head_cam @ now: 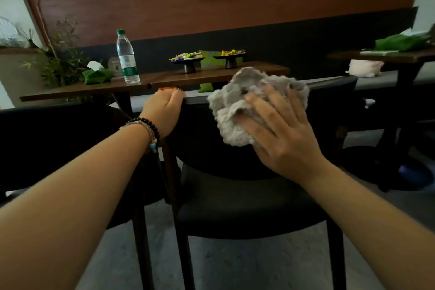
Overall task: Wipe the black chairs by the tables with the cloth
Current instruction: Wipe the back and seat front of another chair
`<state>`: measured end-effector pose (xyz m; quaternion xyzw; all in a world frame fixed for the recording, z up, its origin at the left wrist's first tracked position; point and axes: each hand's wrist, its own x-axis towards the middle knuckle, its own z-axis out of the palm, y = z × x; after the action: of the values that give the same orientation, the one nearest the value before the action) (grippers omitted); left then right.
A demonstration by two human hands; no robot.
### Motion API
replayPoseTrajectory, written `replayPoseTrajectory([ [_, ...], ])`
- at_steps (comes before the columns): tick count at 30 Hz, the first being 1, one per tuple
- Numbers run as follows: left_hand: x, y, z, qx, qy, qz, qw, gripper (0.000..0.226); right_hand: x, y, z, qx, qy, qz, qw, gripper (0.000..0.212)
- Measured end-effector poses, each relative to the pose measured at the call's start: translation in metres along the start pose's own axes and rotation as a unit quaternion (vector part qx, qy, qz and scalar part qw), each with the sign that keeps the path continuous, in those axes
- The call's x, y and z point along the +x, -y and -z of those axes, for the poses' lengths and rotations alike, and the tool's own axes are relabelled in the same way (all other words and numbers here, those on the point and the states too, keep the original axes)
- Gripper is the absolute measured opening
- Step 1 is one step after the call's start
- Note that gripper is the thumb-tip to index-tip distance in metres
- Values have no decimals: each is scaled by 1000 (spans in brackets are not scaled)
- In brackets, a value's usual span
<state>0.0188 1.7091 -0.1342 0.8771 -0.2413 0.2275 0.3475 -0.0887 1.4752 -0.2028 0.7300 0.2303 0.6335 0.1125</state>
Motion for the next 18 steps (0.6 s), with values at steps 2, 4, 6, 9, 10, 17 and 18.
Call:
replayPoseTrajectory([
  [2,3,-9,11,75,60,24,995,42,-16,5,1,29,-28,-142,989,41],
  [4,6,-26,20,149,116,36,981,42,-25,14,-1,76,-63,-252,963,46],
  [6,10,-53,16,186,154,-26,970,46,-23,18,-5,123,-97,-323,933,51],
  [9,14,-110,-16,123,176,-106,971,54,-17,15,-6,171,-171,-428,871,54],
  [10,14,-126,-29,118,183,-122,969,53,-15,10,-4,199,-208,-480,829,54],
  [17,14,-135,-47,118,167,-142,969,62,9,-99,12,301,-186,-736,577,32],
  [18,13,-136,-48,115,164,-135,970,62,8,-111,13,308,-181,-754,551,23],
])
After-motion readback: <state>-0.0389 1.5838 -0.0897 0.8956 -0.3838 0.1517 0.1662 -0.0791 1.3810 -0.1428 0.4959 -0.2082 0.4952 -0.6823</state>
